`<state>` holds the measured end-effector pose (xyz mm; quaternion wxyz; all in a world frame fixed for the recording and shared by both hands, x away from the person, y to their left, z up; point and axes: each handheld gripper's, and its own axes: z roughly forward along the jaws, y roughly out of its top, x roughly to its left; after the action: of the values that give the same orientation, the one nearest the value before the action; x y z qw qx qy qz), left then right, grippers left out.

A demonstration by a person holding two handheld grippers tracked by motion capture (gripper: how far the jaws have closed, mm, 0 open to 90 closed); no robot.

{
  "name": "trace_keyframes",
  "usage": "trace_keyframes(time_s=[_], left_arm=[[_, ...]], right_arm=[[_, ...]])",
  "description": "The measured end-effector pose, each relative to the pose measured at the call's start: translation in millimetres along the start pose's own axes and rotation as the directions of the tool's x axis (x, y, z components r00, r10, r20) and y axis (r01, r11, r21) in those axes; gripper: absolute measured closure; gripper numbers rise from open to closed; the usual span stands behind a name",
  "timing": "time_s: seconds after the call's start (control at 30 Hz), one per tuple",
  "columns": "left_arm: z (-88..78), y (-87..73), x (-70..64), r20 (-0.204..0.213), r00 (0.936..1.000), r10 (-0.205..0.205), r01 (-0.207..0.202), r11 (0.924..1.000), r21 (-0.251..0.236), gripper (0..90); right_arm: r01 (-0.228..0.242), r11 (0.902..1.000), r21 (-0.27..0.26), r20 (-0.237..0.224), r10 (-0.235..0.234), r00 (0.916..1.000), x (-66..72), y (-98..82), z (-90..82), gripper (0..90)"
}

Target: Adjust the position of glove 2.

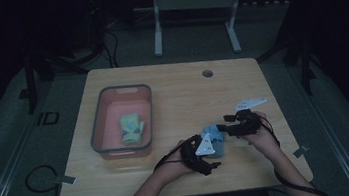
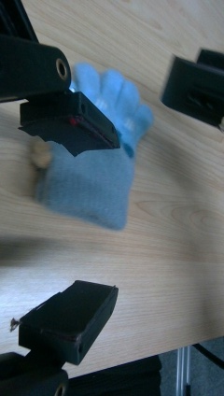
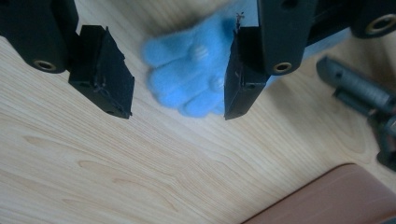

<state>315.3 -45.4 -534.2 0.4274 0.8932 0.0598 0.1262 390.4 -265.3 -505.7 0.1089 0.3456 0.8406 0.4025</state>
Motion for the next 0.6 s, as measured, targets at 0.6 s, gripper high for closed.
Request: trace_keyframes(time_s=[0.6], left_arm=[[30.1,-6.2,3.3,-0.015,0.9979,0.063,-0.061,0.9933,0.098,37.8]], right_arm=[[-0.068,0.9925,0.102,-0.013,0.07,0.9975,-13.0,-20.4,37.2,36.1]])
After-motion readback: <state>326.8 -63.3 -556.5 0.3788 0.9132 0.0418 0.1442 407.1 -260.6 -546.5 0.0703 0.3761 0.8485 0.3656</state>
